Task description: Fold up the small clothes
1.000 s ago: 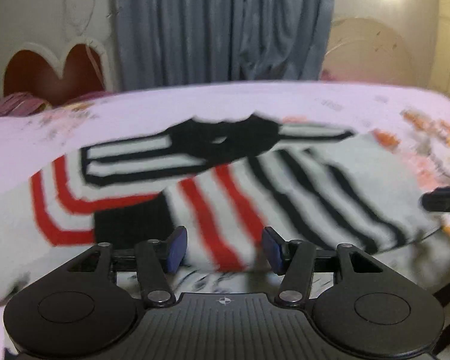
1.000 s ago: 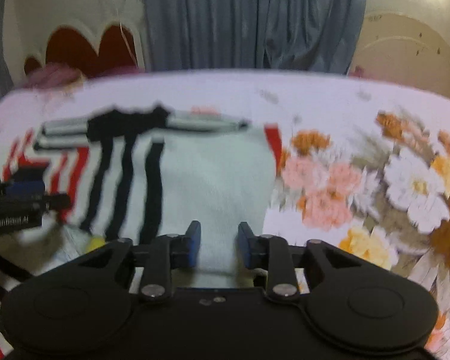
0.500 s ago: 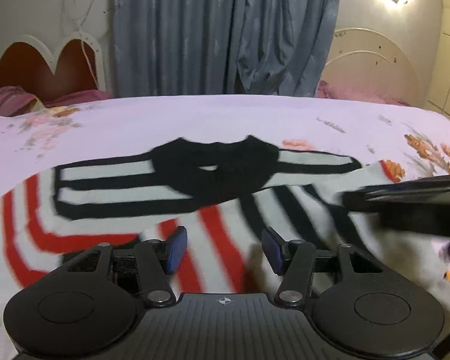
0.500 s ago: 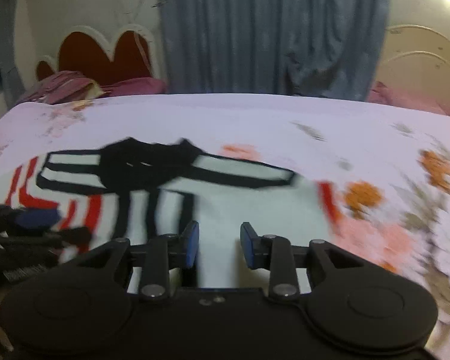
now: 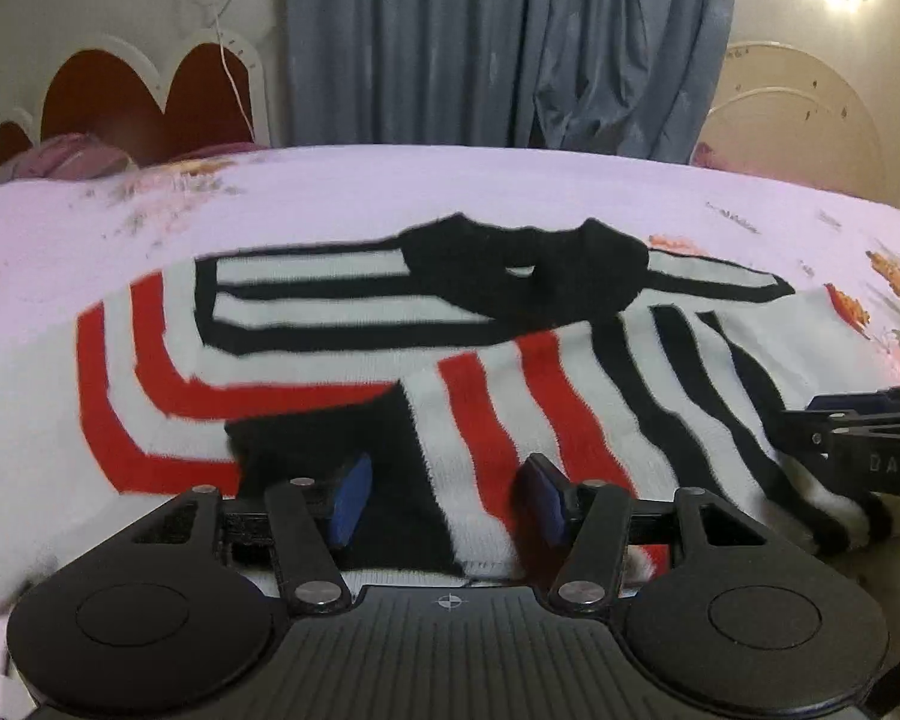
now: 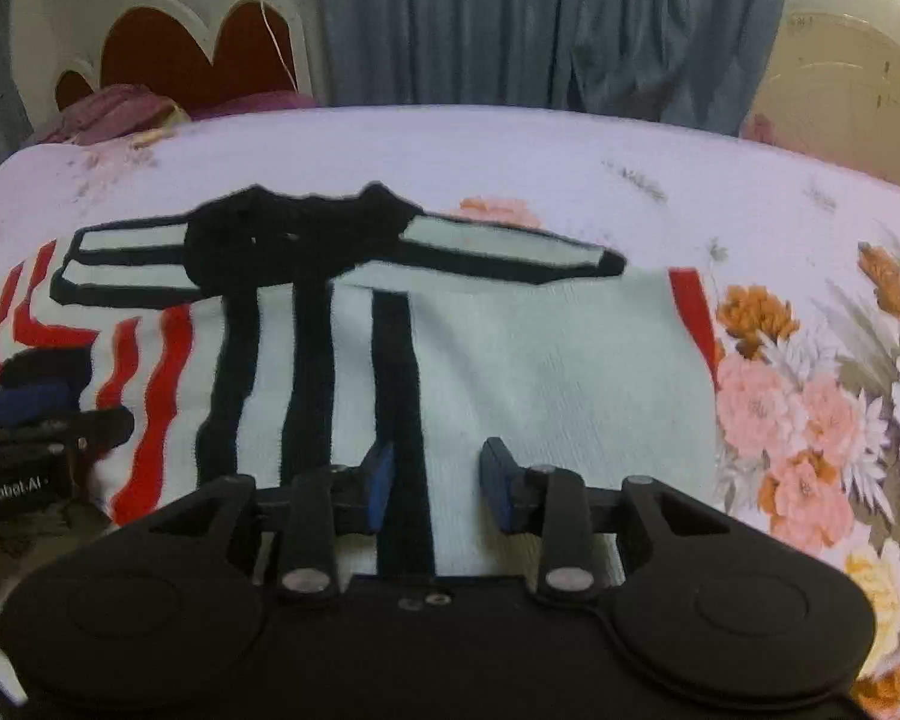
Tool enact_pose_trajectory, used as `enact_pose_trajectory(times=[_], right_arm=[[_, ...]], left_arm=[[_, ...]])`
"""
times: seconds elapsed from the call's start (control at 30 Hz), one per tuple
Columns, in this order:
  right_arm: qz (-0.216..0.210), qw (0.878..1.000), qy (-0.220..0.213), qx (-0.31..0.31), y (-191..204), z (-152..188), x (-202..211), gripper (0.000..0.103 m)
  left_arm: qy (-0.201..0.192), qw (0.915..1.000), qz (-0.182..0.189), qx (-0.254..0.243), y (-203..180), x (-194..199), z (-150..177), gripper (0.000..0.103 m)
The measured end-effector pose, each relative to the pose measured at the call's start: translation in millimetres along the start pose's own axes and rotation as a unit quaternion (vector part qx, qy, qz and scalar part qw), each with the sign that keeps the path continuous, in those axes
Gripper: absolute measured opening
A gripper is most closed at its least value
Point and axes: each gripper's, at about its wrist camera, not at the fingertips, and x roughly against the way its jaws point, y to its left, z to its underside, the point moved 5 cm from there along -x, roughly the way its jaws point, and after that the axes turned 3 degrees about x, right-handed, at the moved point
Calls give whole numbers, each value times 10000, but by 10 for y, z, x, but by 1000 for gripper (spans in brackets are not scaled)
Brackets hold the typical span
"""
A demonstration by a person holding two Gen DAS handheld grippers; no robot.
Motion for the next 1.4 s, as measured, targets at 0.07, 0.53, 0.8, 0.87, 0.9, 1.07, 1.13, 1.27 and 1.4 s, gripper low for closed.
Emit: enact_pose_trajectory(times=[0.07, 0.53, 0.8, 0.87, 0.9, 1.07, 1.13, 1.27, 1.4], right_arm=[[-125, 9997, -196, -68, 26, -85, 148, 31], [-509, 9982, -325, 15, 380, -67, 419, 36], [-957, 9945, -336, 251, 953, -164, 388, 36], [-1038, 9935, -350, 296, 1102, -193, 375, 36], [-1082, 9930, -349, 325, 1172, -209, 376, 36], [-1135, 9916, -356, 509, 1439, -262, 387, 36], [-1104, 9918, -364, 533, 1472, -278, 399, 36], [-972, 9931, -347, 552, 1447, -302, 400, 36], [-825, 9948, -383, 461, 1334, -328, 426, 36]], left_arm=[[-282, 9996, -11, 12, -7, 131, -43, 55], [-438, 9930, -207, 1078, 845, 533, 169, 57], [-773, 9331, -1514, 3170, 2663, 1250, 704, 56], [-809, 9152, -1695, 3567, 3017, 1334, 843, 56], [-858, 9030, -1727, 3839, 3212, 1366, 904, 56], [-1072, 8539, -1635, 4823, 3828, 1305, 1123, 56], [-1252, 8354, -1449, 5153, 3948, 1200, 1176, 46], [-1528, 8031, -1121, 5649, 4133, 1058, 1197, 38], [-1654, 8307, -716, 5267, 4117, 917, 998, 4]])
